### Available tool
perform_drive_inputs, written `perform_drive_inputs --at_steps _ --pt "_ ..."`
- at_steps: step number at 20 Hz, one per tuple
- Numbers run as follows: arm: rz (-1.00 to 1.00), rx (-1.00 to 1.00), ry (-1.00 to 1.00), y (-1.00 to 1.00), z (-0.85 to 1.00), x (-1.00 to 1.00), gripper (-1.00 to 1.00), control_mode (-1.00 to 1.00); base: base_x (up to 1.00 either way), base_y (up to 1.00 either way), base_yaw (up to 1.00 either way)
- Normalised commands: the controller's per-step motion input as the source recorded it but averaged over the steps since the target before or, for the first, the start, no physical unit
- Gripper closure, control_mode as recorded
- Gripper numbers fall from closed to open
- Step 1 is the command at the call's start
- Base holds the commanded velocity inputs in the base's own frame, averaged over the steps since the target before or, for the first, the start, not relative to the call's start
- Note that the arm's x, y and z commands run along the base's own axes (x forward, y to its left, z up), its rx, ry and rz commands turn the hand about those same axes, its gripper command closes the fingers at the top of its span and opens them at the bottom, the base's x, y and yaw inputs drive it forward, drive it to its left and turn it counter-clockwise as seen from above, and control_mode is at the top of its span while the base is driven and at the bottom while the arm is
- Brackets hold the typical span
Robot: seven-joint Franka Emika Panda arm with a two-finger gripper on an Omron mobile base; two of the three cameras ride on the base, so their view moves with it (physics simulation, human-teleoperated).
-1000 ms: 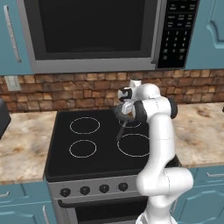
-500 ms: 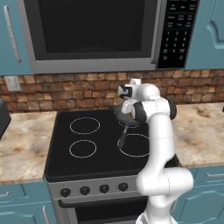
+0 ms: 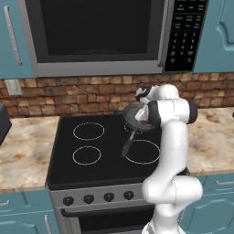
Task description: Take the chicken drumsticks from the pan and place one on each plate on the dining counter.
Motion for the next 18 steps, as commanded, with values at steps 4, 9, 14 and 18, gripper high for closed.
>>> perform_drive_inputs --at_steps 4,9,14,18 --pt "0.05 0.24 -0.28 0.00 0.74 -0.79 1.00 -1.00 0.00 0.00 0.00" --pt "0.03 0.22 -0.33 -0.05 1.00 -0.49 1.00 -1.00 0.00 0.00 0.00" --pt "0.00 0.24 -0.30 -0.16 0.87 -0.90 1.00 -1.00 0.00 0.00 0.00" --pt "0.01 0.17 -0.16 -0.01 0.75 -1.00 1.00 -1.00 0.00 0.00 0.00"
